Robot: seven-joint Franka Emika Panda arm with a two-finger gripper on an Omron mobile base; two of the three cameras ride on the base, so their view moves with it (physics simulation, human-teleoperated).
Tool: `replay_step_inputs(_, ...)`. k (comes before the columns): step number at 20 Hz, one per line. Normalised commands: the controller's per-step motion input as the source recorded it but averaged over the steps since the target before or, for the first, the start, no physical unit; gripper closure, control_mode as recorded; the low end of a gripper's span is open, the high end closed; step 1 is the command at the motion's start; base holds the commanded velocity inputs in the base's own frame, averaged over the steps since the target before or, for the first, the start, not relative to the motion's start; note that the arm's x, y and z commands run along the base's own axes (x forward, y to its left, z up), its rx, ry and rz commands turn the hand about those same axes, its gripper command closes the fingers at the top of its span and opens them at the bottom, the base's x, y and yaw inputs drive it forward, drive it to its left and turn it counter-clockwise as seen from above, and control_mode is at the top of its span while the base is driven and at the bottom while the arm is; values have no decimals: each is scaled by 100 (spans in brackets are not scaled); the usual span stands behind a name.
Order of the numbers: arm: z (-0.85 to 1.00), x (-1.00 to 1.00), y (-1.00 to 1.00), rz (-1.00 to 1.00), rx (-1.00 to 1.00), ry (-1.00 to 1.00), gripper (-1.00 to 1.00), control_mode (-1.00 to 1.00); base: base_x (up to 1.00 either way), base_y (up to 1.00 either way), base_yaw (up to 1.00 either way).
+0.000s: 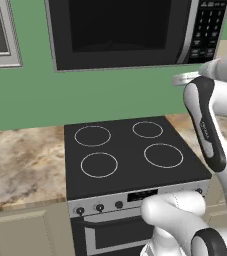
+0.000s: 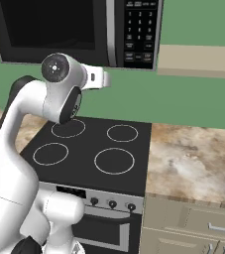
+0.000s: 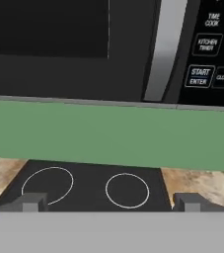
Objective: Open the microwave door.
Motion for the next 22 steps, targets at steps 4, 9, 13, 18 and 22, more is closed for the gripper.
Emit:
replay_step_inputs(4, 58, 0, -51, -3, 0, -7, -100, -100, 0, 0, 0)
replay_step_inputs(9, 42, 6, -29, -2, 0, -11, -100, -100, 0, 0, 0)
replay_step_inputs(13, 24, 27, -3, 0, 0, -12, -100, -100, 0, 0, 0)
replay_step_inputs(18, 11, 51, 0, 0, 0, -9, -100, -100, 0, 0, 0)
replay_step_inputs(22, 0, 68, 0, 0, 0, -2, -100, -100, 0, 0, 0)
